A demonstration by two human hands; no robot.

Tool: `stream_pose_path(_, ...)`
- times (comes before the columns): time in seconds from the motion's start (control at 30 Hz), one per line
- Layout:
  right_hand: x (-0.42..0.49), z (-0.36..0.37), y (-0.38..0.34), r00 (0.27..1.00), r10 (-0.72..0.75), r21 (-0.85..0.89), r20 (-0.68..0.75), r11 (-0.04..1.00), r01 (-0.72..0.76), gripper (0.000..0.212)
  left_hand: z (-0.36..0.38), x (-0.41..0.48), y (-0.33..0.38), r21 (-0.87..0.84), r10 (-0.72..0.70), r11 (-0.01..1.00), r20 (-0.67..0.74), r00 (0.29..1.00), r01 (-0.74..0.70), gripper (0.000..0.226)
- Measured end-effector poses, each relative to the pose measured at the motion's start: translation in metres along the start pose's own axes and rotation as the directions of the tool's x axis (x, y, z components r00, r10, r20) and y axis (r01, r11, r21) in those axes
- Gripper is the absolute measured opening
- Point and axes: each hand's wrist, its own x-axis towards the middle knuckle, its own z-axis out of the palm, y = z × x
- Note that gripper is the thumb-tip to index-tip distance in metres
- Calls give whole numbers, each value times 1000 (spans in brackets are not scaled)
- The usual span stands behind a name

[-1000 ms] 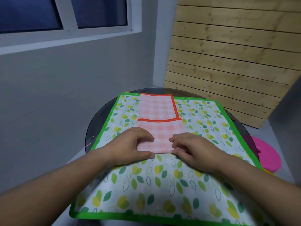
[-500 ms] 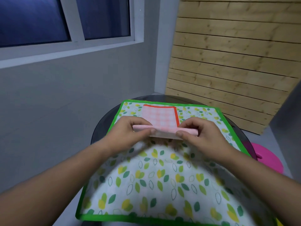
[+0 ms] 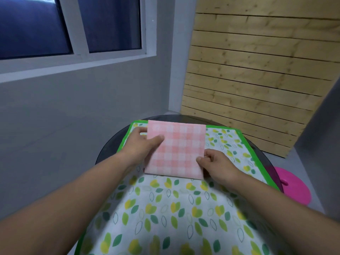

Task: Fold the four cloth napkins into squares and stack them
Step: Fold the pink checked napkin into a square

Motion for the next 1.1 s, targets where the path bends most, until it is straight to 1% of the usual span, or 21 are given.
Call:
stream_pose_path(0.1, 7, 3, -1, 998, 48, -44, -32, 998, -49, 20, -4, 2, -16, 194, -134, 973, 38, 990, 125, 60)
stream_pose_path(0.17, 12, 4, -1, 998, 56, -41, -15, 998, -57, 13, -6, 2, -21, 258, -199, 950, 72, 977, 175, 55)
stream_pose_path(0.2, 15, 4, 0, 998, 63, -34, -5, 997, -63, 6, -7, 3, -21, 276, -221, 942, 77, 972, 192, 54)
stream_pose_path(0.23, 17, 5, 0, 998, 69, -23, 3, 997, -69, 4, -8, 3, -22, 285, -233, 937, 77, 970, 202, 53)
stream_pose_path(0.3, 21, 5, 3, 996, 92, -4, 10, 996, -92, 18, -9, 3, -20, 303, -242, 930, 81, 967, 207, 50)
stream_pose_path(0.37, 22, 6, 3, 993, 114, -3, -15, 993, -114, 22, -10, 3, -18, 306, -257, 926, 90, 962, 219, 48)
stream_pose_path(0.43, 24, 6, 6, 988, 151, 33, -41, 988, -149, 25, -10, 3, -18, 288, -271, 928, 95, 958, 234, 46)
stream_pose_path(0.53, 27, 8, 7, 982, 176, 73, -65, 982, -171, 30, -8, 3, -23, 287, -252, 932, 70, 965, 222, 46)
stream_pose_path(0.6, 28, 10, 6, 981, 174, 74, -85, 983, -168, 27, -6, 6, -30, 270, -227, 940, 35, 973, 210, 45)
stream_pose_path(0.73, 30, 15, 5, 966, 210, 130, -151, 973, -191, 24, 0, 7, -36, 190, -189, 963, -33, 981, 192, 46)
stream_pose_path(0.83, 31, 17, 5, 959, 208, 139, -194, 973, -183, 22, 1, 4, -34, 173, -171, 969, -46, 984, 176, 45)
stream_pose_path(0.93, 31, 18, 4, 955, 202, 155, -216, 973, -171, 18, -1, 3, -28, 219, -191, 957, -11, 981, 189, 32)
stream_pose_path(1.0, 31, 17, 4, 953, 210, 148, -217, 972, -180, 17, -1, 3, -25, 242, -198, 950, -13, 980, 196, 25)
stream_pose_path(1.1, 30, 17, 4, 950, 228, 146, -212, 969, -200, 14, -1, 1, -24, 258, -207, 944, -28, 978, 207, 19)
